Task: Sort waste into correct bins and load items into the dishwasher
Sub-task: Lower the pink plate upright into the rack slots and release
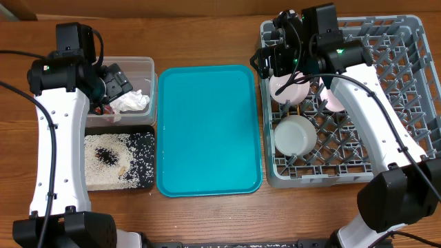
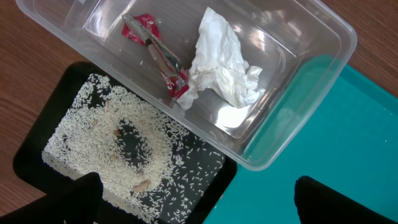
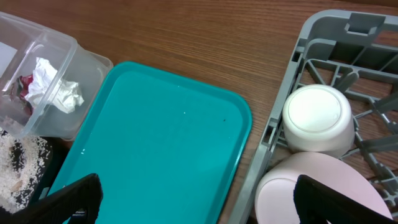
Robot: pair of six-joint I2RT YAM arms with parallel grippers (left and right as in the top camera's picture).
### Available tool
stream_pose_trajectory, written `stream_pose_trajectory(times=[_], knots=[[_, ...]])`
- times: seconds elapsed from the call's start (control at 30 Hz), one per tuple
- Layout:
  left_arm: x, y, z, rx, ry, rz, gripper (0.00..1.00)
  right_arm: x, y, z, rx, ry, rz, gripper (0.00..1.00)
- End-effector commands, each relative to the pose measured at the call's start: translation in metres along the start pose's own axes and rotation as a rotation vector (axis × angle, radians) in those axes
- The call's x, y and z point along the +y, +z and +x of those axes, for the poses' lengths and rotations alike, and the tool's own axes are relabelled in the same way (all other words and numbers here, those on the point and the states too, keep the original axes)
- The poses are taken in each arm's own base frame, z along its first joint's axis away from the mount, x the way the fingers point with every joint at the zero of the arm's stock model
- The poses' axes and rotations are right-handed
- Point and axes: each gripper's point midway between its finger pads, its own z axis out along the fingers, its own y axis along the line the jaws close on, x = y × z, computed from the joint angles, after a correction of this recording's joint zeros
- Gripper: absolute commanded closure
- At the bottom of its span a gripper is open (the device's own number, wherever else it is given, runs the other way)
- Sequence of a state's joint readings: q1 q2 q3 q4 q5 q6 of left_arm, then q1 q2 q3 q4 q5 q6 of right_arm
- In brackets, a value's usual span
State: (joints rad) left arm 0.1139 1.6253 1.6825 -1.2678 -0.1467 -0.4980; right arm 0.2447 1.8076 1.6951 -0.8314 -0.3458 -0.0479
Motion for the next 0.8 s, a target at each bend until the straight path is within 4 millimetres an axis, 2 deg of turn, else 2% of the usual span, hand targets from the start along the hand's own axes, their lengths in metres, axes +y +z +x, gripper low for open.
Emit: stream_pose_trajectory(times=[0.0, 0.33, 0.43, 0.57, 0.7, 0.77], knots=[[0.0, -0.002, -0.004, -0.011, 0.004, -0.002, 0.0, 0.004, 0.0, -0.003, -0.007, 0.003, -0.016, 0.0], [0.0, -0.002, -0.004, -0.011, 0.004, -0.002, 0.0, 0.002, 0.0, -0.001, -0.001, 0.007, -0.011, 0.0], [0.0, -0.002, -0.004, -0.011, 0.004, -0.002, 0.0, 0.009, -0.017, -0.005, -0.025, -0.002, -0.012, 0.0], [0.0, -0.002, -0.004, -0.011, 0.004, -0.002, 0.0, 0.024, -0.058, -0.014, -0.089, -0.027, -0.013, 0.0], [0.0, -0.002, -0.004, -0.011, 0.004, -0.002, 0.0, 0.039, -0.12, -0.028, -0.219, -0.071, 0.037, 0.0], [0.0, -0.002, -0.004, -0.011, 0.004, -0.002, 0.0, 0.046, -0.16, -0.034, -0.311, -0.095, 0.084, 0.0]])
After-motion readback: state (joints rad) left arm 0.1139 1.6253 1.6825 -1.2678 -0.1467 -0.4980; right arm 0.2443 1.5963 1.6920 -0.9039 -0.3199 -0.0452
